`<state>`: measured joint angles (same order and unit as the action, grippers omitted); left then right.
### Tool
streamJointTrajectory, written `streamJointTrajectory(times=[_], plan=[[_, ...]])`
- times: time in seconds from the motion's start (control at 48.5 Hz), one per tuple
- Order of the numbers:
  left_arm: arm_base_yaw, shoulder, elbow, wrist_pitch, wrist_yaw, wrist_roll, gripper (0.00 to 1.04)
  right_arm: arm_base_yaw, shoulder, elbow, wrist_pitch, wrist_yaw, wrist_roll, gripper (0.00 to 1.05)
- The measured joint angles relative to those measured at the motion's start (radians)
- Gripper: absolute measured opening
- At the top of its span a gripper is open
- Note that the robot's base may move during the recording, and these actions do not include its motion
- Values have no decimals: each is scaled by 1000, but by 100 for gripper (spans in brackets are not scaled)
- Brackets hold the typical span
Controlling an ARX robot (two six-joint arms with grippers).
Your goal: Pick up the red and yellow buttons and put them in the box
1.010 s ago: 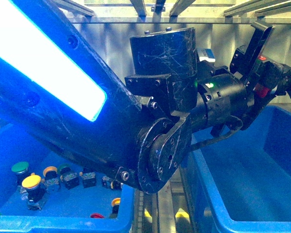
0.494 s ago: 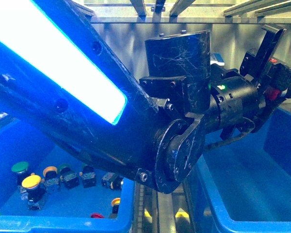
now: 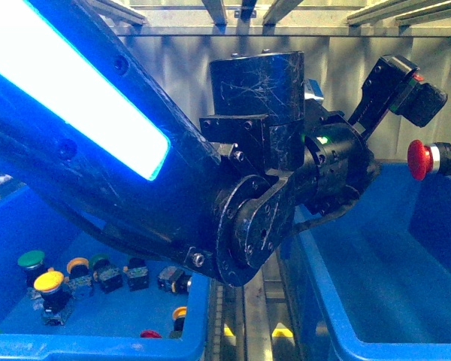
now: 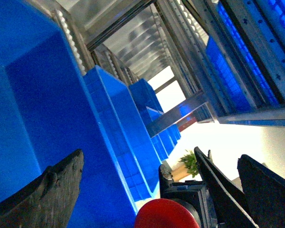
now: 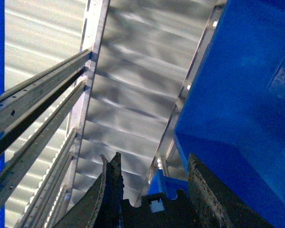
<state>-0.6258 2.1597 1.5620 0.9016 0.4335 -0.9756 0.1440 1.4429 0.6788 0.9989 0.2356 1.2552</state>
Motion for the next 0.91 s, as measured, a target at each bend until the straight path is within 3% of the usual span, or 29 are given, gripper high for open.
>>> streamJointTrajectory(times=[0.536,0.68,0.907], plan=[[97,-384,-375,-87,-204,389,97,-28,35,-1,7,-23,-77,31],[112,-561,-550,-113,-294,539,97,-4,35,0,-4,-24,-113,31],[135,-786,-772,-111,-344,599,97,35,35,27,-19,-23,-161,31]])
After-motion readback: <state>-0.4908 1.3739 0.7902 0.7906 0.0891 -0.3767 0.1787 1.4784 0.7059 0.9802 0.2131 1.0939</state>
